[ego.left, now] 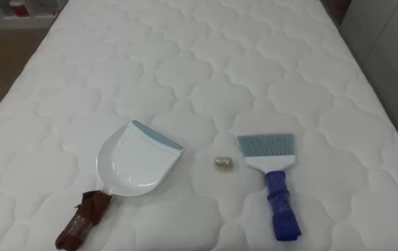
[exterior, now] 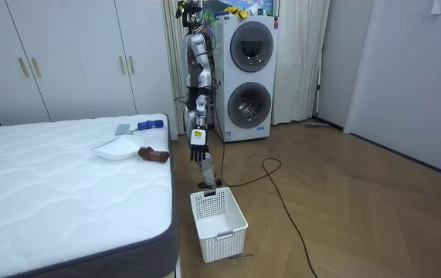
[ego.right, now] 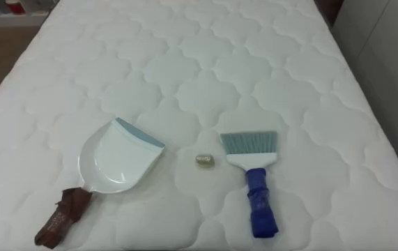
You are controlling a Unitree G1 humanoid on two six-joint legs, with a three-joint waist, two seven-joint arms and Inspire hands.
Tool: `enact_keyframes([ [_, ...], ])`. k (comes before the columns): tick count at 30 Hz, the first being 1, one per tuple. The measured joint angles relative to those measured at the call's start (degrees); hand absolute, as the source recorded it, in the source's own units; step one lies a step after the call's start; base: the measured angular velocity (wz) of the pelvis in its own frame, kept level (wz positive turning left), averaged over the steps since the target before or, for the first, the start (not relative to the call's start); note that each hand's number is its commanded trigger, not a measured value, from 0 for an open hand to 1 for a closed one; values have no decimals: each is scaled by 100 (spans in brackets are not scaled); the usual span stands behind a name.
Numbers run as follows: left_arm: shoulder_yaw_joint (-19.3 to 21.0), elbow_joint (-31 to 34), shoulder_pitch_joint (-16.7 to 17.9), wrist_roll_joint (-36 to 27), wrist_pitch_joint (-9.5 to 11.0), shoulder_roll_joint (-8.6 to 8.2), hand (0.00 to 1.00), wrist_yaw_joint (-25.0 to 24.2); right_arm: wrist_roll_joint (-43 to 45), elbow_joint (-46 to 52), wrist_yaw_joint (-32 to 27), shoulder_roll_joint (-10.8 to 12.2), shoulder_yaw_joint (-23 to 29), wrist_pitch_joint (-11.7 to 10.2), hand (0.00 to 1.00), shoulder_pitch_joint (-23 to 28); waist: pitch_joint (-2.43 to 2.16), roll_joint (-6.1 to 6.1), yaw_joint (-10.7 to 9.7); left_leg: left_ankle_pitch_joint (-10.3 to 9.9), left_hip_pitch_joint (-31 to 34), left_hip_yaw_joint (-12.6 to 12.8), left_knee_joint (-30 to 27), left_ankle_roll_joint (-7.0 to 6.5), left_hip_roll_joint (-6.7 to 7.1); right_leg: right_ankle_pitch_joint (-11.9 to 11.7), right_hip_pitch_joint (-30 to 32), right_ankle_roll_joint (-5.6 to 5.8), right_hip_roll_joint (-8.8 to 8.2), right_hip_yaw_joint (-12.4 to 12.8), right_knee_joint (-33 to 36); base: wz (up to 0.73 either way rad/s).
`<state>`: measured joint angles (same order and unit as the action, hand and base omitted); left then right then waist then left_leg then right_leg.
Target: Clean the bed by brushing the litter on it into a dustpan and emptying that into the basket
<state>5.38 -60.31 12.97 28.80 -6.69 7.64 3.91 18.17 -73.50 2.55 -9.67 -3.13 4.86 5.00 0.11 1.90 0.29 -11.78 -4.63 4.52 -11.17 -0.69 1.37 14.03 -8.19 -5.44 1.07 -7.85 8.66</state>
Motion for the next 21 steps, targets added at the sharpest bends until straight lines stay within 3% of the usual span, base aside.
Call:
enact_keyframes([
  [15, 1, 3, 8, -1, 4, -1, 0, 56, 4, -3, -24, -2, -12, 2, 0, 12, -14, 10, -3, 0, -5, -31, 0, 0, 26, 0, -3, 0, 0, -9, 11, 0],
  [21, 31, 19, 2, 8, 95, 6, 0, 227, 9, -26, -74, -13, 1, 4, 0, 17, -12, 39, -9, -1, 2, -44, -9, -1, 24, 0, -10, 0, 0, -30, 15, 0],
])
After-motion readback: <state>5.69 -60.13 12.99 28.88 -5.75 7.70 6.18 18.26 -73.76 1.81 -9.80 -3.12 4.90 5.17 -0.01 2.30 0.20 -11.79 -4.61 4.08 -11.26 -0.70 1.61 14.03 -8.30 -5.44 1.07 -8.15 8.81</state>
